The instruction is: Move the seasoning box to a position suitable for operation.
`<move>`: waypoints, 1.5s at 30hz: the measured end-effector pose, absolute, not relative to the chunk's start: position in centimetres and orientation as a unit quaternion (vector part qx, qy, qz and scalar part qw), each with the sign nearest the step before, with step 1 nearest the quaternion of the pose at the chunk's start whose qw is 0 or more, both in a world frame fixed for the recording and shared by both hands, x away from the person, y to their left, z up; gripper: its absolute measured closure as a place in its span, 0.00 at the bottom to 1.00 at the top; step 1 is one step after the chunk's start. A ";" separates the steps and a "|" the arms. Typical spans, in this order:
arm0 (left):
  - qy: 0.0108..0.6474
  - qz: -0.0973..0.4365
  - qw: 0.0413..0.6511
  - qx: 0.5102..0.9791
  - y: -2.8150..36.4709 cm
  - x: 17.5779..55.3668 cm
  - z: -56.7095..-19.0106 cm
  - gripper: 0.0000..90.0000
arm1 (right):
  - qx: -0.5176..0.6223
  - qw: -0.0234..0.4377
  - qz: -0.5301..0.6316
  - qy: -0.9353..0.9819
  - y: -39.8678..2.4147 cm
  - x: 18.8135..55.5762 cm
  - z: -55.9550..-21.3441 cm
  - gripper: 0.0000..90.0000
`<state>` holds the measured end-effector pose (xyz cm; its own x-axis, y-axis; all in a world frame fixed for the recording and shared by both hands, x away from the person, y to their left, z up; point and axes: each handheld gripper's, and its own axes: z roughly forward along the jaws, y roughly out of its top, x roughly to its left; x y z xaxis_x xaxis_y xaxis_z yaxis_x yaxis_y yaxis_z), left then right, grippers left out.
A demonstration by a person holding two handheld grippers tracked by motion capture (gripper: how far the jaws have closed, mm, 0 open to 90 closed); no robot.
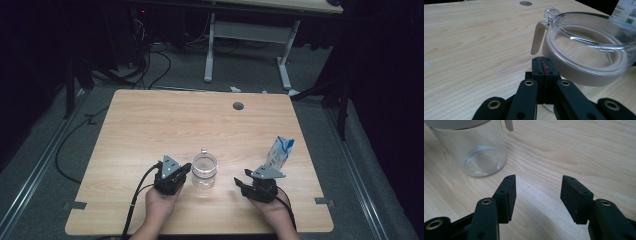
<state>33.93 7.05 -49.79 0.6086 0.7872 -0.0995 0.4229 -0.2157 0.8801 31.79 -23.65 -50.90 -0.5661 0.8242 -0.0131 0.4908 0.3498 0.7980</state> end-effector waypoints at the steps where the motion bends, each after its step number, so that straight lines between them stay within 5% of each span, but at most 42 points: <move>1: 0.399 0.187 0.483 0.756 7.1 33.8 -49.8 1.00 | 0.415 0.213 0.391 0.793 -23.7 31.8 -50.9 0.52; 31: 0.333 0.140 0.508 0.782 1.7 31.0 -50.1 1.00 | 0.434 0.223 0.398 0.777 -25.2 30.5 -50.6 0.61; 45: 0.357 0.152 0.518 0.762 5.4 32.4 -49.1 0.84 | 0.436 0.242 0.404 0.767 -25.3 30.4 -50.5 0.69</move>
